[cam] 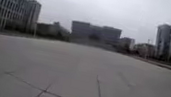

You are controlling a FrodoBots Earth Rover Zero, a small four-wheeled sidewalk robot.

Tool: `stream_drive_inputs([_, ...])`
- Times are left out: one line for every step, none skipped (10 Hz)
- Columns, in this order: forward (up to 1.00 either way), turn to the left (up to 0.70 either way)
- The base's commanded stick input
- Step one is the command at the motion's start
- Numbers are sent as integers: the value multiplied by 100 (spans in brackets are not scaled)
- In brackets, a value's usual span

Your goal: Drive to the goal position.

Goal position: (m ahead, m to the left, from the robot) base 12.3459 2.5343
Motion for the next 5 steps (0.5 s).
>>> stream_drive_inputs([100,-40])
stream_drive_inputs([100,-40])
stream_drive_inputs([100,-40])
stream_drive_inputs([100,-40])
stream_drive_inputs([100,-29])
